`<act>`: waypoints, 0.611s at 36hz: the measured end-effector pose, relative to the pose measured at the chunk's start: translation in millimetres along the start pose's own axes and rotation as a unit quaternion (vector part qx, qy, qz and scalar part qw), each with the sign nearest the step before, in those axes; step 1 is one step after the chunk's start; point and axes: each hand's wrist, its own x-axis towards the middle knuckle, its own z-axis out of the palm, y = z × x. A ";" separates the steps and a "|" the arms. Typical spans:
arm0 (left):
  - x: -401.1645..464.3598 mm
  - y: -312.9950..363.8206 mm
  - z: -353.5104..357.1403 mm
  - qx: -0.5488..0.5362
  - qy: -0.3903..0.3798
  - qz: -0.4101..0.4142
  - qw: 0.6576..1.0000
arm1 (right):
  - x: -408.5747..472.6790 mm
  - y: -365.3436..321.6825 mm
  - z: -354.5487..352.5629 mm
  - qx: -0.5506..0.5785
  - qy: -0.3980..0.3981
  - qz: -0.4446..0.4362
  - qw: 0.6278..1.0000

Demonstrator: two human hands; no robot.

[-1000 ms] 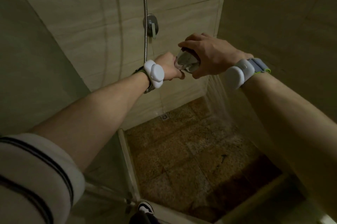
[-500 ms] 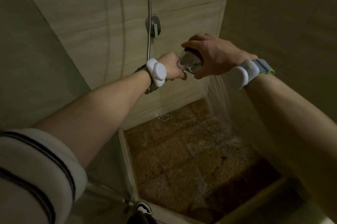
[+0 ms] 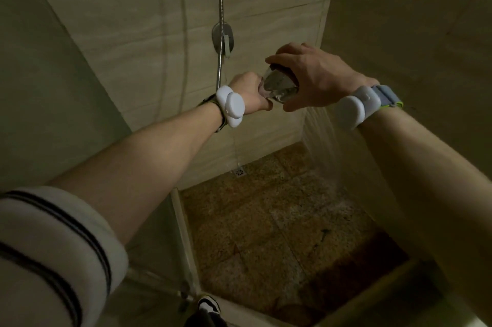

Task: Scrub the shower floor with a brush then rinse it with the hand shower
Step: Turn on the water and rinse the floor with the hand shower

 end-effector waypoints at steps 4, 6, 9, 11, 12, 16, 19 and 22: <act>-0.3 -0.2 0.4 0.005 0.007 0.004 1.000 | 0.0 -0.2 1.4 0.000 0.005 0.000 1.000; -1.4 0.3 0.2 0.008 0.007 0.006 1.000 | -0.1 0.1 1.9 0.001 0.004 -0.001 1.000; -2.1 0.4 -0.2 0.013 0.009 0.008 1.000 | -0.5 1.4 2.3 0.001 0.005 -0.003 1.000; -2.7 0.7 -0.4 0.015 0.012 0.009 1.000 | -0.9 2.2 2.8 0.003 0.006 -0.003 1.000; -2.7 1.0 -0.2 0.014 0.014 0.009 1.000 | -0.9 2.4 3.1 0.003 0.007 -0.003 1.000; -2.5 2.0 -0.2 0.017 0.013 0.007 1.000 | -0.1 2.5 4.7 0.001 0.008 -0.002 1.000; -2.5 1.4 -0.5 0.013 0.007 0.006 1.000 | 0.4 2.8 6.2 0.003 0.009 0.000 1.000; -3.2 -1.3 0.2 0.015 0.009 0.009 1.000 | 1.1 1.4 8.2 0.002 0.006 0.000 1.000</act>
